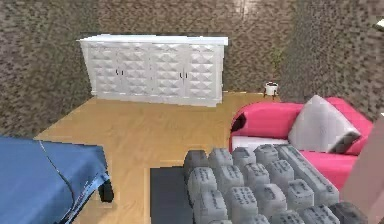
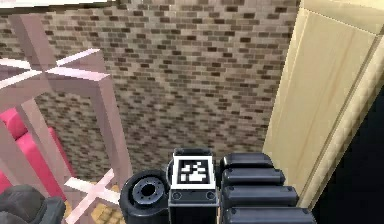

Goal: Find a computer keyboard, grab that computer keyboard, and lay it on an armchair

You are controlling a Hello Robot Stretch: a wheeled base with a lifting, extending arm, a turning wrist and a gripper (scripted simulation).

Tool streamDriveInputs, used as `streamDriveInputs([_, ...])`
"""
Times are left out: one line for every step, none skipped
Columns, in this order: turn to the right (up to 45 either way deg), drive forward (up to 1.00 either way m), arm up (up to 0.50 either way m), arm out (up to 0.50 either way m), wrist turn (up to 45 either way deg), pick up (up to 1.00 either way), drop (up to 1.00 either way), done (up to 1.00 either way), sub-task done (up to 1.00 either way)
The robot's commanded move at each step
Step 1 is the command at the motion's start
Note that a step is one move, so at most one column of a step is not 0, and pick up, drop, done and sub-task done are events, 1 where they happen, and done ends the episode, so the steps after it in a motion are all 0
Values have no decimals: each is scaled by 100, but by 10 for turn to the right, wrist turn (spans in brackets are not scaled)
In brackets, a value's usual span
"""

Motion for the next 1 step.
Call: streamDriveInputs([-30, 0, 0, 0, 0, 0, 0, 0, 0])
